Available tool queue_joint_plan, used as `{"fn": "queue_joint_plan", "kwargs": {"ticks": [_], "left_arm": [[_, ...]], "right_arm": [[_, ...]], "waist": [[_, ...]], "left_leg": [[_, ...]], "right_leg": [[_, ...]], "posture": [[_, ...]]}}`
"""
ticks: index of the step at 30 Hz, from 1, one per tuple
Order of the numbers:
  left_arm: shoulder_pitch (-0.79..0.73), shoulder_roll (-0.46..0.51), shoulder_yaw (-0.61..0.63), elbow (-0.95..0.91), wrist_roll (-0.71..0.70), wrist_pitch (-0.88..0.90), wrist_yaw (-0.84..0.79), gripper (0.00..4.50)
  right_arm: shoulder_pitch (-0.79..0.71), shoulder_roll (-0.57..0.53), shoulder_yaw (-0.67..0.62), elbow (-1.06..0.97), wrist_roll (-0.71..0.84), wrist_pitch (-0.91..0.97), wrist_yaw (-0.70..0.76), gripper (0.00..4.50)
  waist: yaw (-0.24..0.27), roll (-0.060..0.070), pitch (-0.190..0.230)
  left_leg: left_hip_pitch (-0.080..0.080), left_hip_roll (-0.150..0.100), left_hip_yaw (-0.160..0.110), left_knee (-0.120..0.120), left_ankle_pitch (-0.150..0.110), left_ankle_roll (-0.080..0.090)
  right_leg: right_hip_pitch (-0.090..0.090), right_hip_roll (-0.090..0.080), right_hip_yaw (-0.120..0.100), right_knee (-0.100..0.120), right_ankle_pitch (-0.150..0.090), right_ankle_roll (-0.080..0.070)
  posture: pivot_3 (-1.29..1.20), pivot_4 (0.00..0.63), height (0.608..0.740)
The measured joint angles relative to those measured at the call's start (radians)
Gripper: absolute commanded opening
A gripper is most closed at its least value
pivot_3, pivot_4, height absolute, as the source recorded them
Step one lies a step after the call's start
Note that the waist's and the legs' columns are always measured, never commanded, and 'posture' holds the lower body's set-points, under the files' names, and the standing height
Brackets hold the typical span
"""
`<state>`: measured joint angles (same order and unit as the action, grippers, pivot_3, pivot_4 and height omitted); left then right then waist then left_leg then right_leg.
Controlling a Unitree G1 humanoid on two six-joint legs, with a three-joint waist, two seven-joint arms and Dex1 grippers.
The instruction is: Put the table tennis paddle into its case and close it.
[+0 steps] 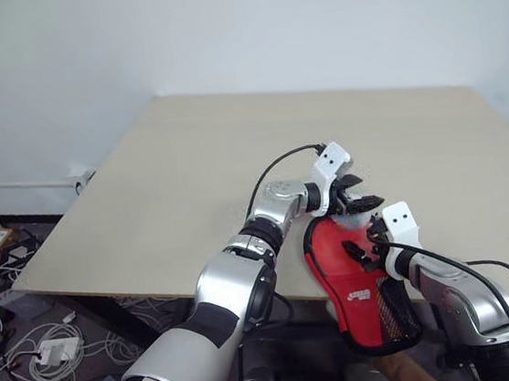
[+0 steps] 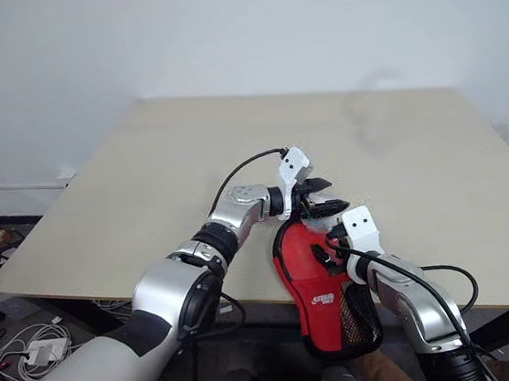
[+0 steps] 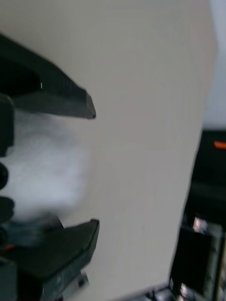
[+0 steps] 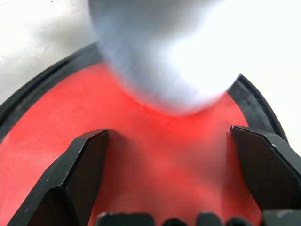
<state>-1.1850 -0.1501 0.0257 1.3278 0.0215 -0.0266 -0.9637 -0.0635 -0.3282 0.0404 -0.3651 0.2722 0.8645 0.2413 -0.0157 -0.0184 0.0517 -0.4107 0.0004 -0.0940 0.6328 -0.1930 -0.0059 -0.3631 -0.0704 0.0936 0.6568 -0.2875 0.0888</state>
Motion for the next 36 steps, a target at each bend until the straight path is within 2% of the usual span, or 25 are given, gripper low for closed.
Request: {"fn": "queue_joint_plan", "kwargs": {"ticks": [3,11,15,18,21,25,28,36], "left_arm": [[0.0,0.011,0.029,-0.006,-0.03,0.029,-0.028,4.46],[0.0,0.094,0.057,-0.056,-0.093,0.135,-0.249,4.46],[0.0,0.164,0.06,-0.092,-0.119,0.208,-0.339,4.46],[0.005,0.243,0.029,-0.118,-0.108,0.218,-0.403,4.46],[0.041,0.319,-0.026,-0.162,-0.079,0.223,-0.517,4.46],[0.076,0.37,-0.063,-0.236,-0.078,0.267,-0.618,4.46],[0.109,0.367,-0.091,-0.316,-0.084,0.295,-0.637,4.46],[0.286,0.27,-0.202,-0.557,-0.121,0.41,-0.634,4.46]], "right_arm": [[0.013,-0.005,-0.024,-0.003,0.0,-0.002,0.001,4.5],[0.038,-0.042,-0.03,-0.043,0.001,0.01,0.005,4.5],[0.08,-0.077,-0.101,-0.082,0.005,0.038,0.009,4.5],[0.086,-0.052,-0.184,-0.087,0.05,0.069,0.014,4.5],[0.054,-0.035,-0.249,-0.101,0.105,0.088,0.016,4.5],[-0.013,-0.033,-0.317,-0.105,0.146,0.105,0.01,4.5],[-0.054,-0.032,-0.345,-0.104,0.177,0.112,0.005,4.5],[-0.173,-0.044,-0.338,-0.084,0.239,0.136,0.022,4.5]], "waist": [[-0.003,0.0,0.0],[-0.006,0.001,0.0],[-0.007,0.001,0.0],[-0.014,0.002,0.001],[-0.024,0.005,0.001],[-0.029,0.005,0.002],[-0.028,0.005,0.002],[-0.035,0.006,0.002]], "left_leg": [[0.0,0.0,0.0,0.0,0.0,0.0],[0.0,0.0,0.0,0.0,0.0,0.0],[0.0,0.0,0.0,-0.001,0.0,0.0],[0.0,0.001,0.0,-0.002,0.0,0.0],[-0.001,0.001,0.001,-0.003,0.0,0.0],[-0.002,0.001,0.0,-0.002,0.0,0.0],[-0.002,0.001,0.0,-0.002,0.0,0.0],[-0.001,0.002,0.001,-0.003,0.0,0.001]], "right_leg": [[0.0,0.0,0.0,0.0,0.0,0.0],[0.0,0.0,0.0,0.0,0.0,0.0],[-0.001,0.0,0.0,0.0,0.0,0.0],[-0.002,0.001,0.001,0.001,0.0,0.0],[-0.003,0.001,0.002,0.001,0.0,0.0],[-0.003,0.001,0.001,0.001,0.0,0.0],[-0.003,0.0,0.001,0.001,0.0,0.0],[-0.004,0.001,0.002,0.002,0.0,0.0]], "posture": [[0.0,0.0,0.74],[0.0,0.0,0.74],[0.0,0.0,0.74],[0.0,0.0,0.74],[0.0,0.0,0.74],[0.0,0.0,0.74],[0.0,0.0,0.74],[0.0,0.0,0.74]]}}
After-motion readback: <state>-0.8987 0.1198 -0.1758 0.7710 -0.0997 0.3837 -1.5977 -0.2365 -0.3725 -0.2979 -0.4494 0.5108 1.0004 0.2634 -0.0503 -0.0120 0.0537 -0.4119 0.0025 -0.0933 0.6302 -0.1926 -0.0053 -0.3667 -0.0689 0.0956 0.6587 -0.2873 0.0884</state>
